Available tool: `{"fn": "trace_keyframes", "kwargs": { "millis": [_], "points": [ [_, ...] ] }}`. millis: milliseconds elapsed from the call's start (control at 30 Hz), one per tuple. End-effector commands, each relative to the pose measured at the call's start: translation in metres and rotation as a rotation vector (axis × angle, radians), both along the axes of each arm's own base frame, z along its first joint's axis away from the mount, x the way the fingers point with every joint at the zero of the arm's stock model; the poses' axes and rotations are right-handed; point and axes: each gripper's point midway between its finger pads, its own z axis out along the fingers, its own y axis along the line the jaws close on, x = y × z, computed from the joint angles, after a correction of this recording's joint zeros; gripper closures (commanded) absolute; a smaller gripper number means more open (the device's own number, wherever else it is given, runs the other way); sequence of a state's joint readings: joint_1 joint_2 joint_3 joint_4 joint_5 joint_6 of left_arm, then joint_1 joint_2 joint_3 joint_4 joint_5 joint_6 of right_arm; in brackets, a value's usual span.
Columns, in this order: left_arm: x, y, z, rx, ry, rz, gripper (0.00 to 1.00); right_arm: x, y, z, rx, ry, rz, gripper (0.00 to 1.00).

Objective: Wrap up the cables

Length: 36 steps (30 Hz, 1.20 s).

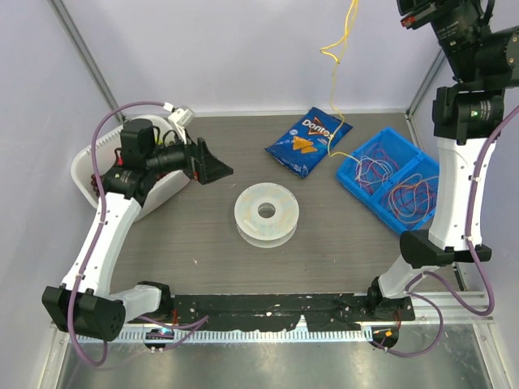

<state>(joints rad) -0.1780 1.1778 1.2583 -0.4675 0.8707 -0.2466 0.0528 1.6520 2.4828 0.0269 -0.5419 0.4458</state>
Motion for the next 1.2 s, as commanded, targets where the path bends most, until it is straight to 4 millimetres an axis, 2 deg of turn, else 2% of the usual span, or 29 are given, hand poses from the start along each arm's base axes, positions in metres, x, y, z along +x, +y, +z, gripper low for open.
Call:
{"fn": "trace_keyframes", "kwargs": {
  "millis": [0, 100, 200, 300, 333, 467, 633, 767, 867, 1000, 1033, 1067, 1100, 1133, 1167],
  "points": [
    [-0.002, -0.01, 0.033, -0.079, -0.109, -0.042, 0.0, -0.022, 0.02, 0.016, 0.003, -0.079, 0.045, 0.99],
    [-0.003, -0.012, 0.045, -0.105, -0.134, -0.045, 0.0, -0.021, 0.04, 0.008, 0.003, -0.046, 0.111, 0.99],
    [-0.004, -0.012, 0.052, -0.114, -0.161, -0.05, 0.0, -0.012, 0.057, -0.01, 0.014, 0.026, 0.188, 0.99],
    [-0.007, -0.013, 0.056, -0.116, -0.181, -0.053, 0.0, -0.009, 0.064, -0.01, 0.022, 0.031, 0.209, 0.99],
    [-0.008, -0.013, 0.056, -0.115, -0.182, -0.053, 0.0, -0.018, 0.063, -0.001, 0.033, 0.004, 0.211, 0.99],
    [-0.007, -0.012, 0.053, -0.113, -0.176, -0.051, 0.0, -0.031, 0.058, 0.022, 0.102, -0.069, 0.221, 0.99],
    [-0.008, -0.012, 0.054, -0.113, -0.185, -0.054, 0.0, -0.07, 0.052, 0.051, 0.165, -0.198, 0.234, 0.99],
    [-0.007, -0.012, 0.055, -0.114, -0.189, -0.052, 0.0, -0.1, 0.035, 0.074, 0.199, -0.326, 0.157, 0.99],
    [-0.007, -0.013, 0.054, -0.115, -0.189, -0.057, 0.01, -0.113, 0.019, 0.086, 0.222, -0.4, 0.07, 0.99],
    [-0.006, -0.015, 0.053, -0.114, -0.19, -0.061, 0.0, -0.126, 0.013, 0.092, 0.202, -0.484, 0.01, 0.99],
    [-0.005, -0.015, 0.052, -0.114, -0.189, -0.06, 0.0, -0.12, 0.016, 0.088, 0.182, -0.476, 0.004, 0.99],
    [-0.005, -0.016, 0.051, -0.112, -0.19, -0.062, 0.0, -0.125, 0.016, 0.088, 0.157, -0.489, -0.009, 0.99],
    [-0.006, -0.019, 0.049, -0.111, -0.189, -0.07, 0.0, -0.117, 0.019, 0.08, 0.136, -0.452, -0.015, 0.99],
    [-0.006, -0.022, 0.047, -0.106, -0.193, -0.077, 0.0, -0.094, 0.025, 0.065, 0.106, -0.4, -0.04, 0.99],
    [-0.005, -0.026, 0.044, -0.1, -0.191, -0.088, 0.0, -0.1, 0.021, 0.064, 0.097, -0.398, -0.058, 0.99]
  ]
}}
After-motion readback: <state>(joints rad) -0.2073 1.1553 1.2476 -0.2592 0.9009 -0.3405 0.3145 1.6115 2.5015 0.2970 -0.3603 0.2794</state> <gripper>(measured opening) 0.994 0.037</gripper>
